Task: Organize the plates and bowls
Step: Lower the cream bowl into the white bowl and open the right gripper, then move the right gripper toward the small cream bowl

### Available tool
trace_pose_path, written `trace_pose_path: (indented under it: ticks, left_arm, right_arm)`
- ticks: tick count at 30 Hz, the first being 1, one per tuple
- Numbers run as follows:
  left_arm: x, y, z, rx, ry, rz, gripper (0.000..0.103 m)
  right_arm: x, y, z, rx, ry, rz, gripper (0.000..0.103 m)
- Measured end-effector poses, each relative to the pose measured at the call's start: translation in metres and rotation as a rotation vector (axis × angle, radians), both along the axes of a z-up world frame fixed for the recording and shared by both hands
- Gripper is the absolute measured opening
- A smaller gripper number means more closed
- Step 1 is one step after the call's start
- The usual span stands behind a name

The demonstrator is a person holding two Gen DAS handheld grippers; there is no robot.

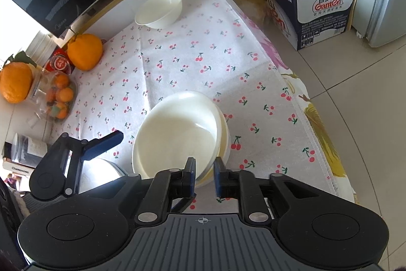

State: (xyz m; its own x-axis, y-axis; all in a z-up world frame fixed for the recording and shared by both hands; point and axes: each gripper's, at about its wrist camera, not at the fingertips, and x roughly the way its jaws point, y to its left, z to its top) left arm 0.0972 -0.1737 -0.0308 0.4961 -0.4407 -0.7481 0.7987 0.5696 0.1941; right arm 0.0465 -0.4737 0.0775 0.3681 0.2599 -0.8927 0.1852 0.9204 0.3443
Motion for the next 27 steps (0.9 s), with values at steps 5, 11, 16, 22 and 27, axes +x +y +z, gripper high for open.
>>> trace_pose_path:
  ticks: [5, 11, 16, 22, 27]
  left_arm:
    - [0.002, 0.0, 0.002, 0.002, 0.008, 0.006, 0.102]
    - [0.003, 0.001, 0.003, 0.014, 0.036, 0.009, 0.103]
    - [0.001, 0.007, 0.009, 0.021, 0.05, 0.003, 0.102]
    - [0.003, 0.018, 0.021, -0.002, 0.077, 0.026, 0.103]
    - [0.007, 0.024, 0.03, -0.005, 0.068, 0.082, 0.102]
  right_arm:
    - [0.001, -0.002, 0.001, -0.01, 0.008, -0.001, 0.034]
    - [-0.001, -0.006, 0.006, 0.005, -0.011, -0.003, 0.067]
    - [0.001, -0.006, 0.011, -0.001, -0.027, 0.027, 0.083]
    - [0.001, -0.011, 0.014, 0.002, -0.032, 0.029, 0.088]
    - [0.004, -0.017, 0.022, 0.013, -0.057, 0.016, 0.088]
